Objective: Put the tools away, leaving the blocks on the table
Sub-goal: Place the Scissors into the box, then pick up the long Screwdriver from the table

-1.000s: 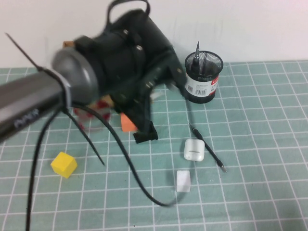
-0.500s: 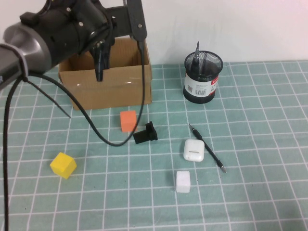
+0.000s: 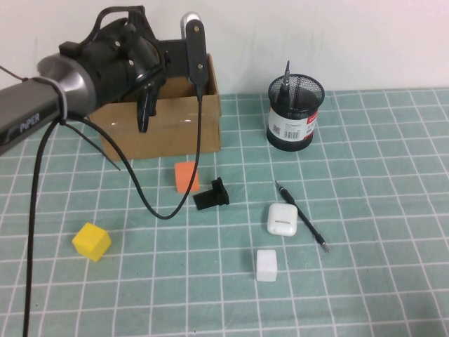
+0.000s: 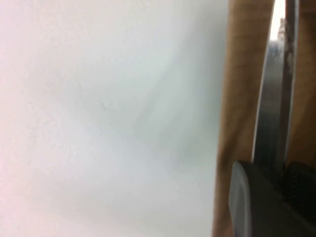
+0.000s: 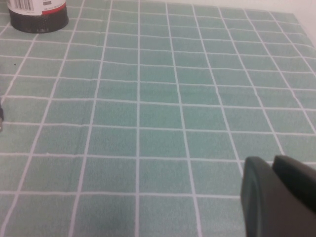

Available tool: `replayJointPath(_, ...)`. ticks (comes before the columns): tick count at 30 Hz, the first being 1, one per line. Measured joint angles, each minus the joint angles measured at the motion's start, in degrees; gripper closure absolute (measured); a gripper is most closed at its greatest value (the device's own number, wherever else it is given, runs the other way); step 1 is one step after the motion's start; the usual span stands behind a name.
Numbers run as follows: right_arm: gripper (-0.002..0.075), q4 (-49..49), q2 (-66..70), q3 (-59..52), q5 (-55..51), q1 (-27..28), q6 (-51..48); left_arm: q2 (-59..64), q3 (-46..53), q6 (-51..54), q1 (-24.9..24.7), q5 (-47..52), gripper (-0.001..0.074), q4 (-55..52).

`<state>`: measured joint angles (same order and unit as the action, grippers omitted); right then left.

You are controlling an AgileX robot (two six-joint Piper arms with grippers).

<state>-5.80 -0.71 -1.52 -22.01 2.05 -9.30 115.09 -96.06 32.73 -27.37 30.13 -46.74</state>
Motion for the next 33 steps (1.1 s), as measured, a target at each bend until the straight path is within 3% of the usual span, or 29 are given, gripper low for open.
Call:
replayJointPath(4,0.0734,0.0,0.0,0.0,0.0,0.0,0.0,0.0,0.0,0.0,0.0,-0.4,0.0615,-0.5)
replayJointPath(9,0.0734,0.0,0.0,0.0,0.0,0.0,0.0,0.0,0.0,0.0,0.0,-0.5,0.0500,-0.7)
replayJointPath(20,0.0733,0.0,0.0,0.0,0.0,0.0,0.0,-5.4,0.0,-3.8,-2.7,3.4,0.0481,0.2)
replayJointPath(26,0.0733,0.0,0.0,0.0,0.0,0.0,0.0,-19.1,2.7,-16.7,-8.2,12.1,0.0592,9.0)
replayJointPath(29,0.0733,0.0,0.0,0.0,0.0,0.0,0.0,-28.5,9.2,-22.5,-9.2,12.5,0.0687,15.5)
replayJointPath(33,0.0733,0.0,0.0,0.0,0.0,0.0,0.0,-40.0,20.1,-30.7,-9.2,12.5,0.0727,18.4)
